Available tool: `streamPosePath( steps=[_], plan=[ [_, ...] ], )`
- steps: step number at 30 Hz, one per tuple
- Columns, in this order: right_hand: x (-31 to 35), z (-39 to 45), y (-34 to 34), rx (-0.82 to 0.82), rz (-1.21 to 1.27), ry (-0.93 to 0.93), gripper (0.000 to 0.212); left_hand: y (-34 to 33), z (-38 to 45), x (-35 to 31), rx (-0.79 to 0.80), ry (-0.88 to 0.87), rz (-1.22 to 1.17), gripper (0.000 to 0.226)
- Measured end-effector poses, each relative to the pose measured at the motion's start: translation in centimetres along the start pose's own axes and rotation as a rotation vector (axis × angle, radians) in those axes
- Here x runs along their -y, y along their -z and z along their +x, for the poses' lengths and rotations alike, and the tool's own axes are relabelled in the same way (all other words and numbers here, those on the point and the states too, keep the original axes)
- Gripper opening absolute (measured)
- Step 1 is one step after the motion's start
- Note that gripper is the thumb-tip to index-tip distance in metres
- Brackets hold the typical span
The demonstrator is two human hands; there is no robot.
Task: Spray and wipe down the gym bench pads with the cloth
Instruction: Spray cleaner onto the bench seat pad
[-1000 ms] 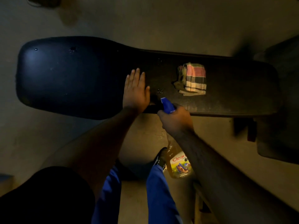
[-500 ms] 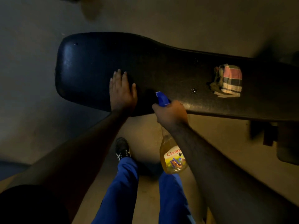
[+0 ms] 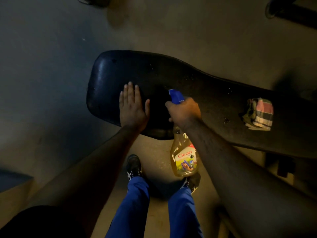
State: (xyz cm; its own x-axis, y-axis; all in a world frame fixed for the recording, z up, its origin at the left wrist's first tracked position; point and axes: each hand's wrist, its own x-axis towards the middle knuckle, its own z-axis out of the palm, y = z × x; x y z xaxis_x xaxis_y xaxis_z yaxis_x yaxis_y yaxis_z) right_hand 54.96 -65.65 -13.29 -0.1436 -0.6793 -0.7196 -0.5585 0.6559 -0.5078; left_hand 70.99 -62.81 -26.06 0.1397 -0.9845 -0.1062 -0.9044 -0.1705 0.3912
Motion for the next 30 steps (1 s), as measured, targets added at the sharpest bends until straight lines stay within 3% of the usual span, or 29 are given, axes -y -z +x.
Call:
streamPosePath(
  steps=[4,8,14,18,23,27,30],
  plan=[
    [-0.5,-2.1,-2.9,0.043,-0.06,-0.012,0.045,1.6,-1.3,2.4,-0.027,-0.021,-0.115,0.061],
    [-1.8,-4.6,-6.8,0.045,-0.114,-0.024,0.013,3.1,-3.1,6.1,-0.01,0.07,-0.041,0.062],
    [-1.0,-4.9,-9.2,0.028,-0.099,-0.029,0.014,3.1,-3.2,7.6,-0.02,0.018,-0.137,0.06],
    [2.4,-4.0,-9.7,0.071,-0.074,0.083,0.008,4.2,-2.6,9.8,-0.066,0.173,-0.199,0.063],
    [7.7,-1.9,-11.6,0.045,-0.116,0.196,0.009,4.3,-2.0,10.6,0.0,0.155,-0.207,0.065],
    [9.6,-0.8,-12.9,-0.01,-0.153,0.184,0.014,4.1,-2.3,10.9,0.015,0.147,-0.206,0.064],
    [9.5,-1.1,-13.4,0.052,-0.178,0.163,0.026,4.6,-2.1,10.8,0.029,0.148,-0.235,0.064]
  ],
)
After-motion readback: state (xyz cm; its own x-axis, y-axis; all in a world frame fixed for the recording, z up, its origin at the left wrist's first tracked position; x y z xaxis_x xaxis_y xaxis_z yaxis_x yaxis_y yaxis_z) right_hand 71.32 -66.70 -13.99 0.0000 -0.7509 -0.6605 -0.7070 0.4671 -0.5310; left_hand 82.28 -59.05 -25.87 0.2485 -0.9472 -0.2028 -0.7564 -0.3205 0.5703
